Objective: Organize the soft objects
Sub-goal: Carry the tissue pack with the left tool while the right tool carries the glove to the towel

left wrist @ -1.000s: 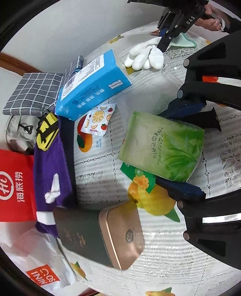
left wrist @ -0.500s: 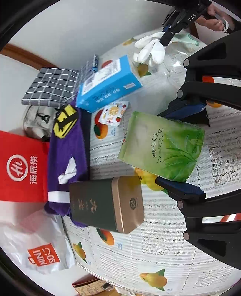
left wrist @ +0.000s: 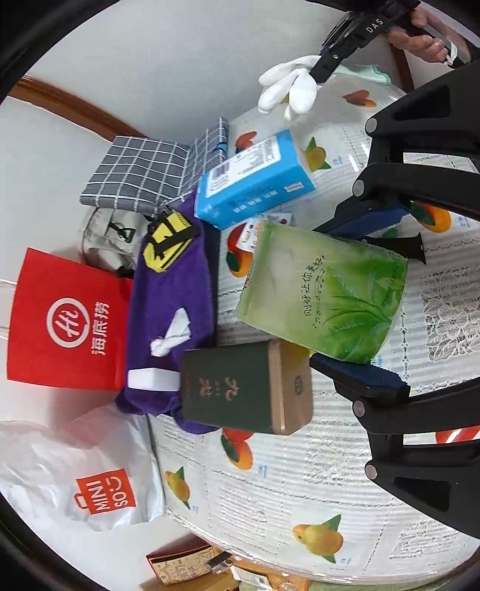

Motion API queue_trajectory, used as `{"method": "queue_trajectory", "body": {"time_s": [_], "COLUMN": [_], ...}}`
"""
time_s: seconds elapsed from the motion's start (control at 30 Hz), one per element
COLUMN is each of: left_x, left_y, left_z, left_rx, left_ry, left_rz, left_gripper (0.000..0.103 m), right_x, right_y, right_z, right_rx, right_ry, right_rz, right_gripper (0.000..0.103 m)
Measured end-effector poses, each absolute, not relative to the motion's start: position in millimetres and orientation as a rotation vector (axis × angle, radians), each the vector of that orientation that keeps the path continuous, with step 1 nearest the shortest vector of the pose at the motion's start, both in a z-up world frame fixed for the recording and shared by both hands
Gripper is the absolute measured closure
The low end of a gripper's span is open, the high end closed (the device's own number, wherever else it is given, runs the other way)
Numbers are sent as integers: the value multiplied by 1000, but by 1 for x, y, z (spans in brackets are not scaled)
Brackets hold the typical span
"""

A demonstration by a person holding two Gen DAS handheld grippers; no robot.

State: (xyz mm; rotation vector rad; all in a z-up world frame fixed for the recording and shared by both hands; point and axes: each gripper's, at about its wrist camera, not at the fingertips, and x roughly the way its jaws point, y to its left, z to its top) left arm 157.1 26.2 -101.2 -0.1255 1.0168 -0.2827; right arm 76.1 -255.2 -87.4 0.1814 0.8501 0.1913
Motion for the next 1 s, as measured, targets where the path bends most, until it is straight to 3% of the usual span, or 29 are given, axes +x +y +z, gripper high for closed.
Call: {"method": "queue_trajectory", "body": {"time_s": [1.0], "left_x": [233], "left_y": [48], "left_z": [-59], "left_rx": [-175], "left_ry": [943], "left_rz": [-218], "left_gripper": [45], "right_x": [187], "right_y": [-236], "right_z": [-34], "right_rx": [176], "right_ry": [797], "right_rz": [248], "right_gripper": [90]}}
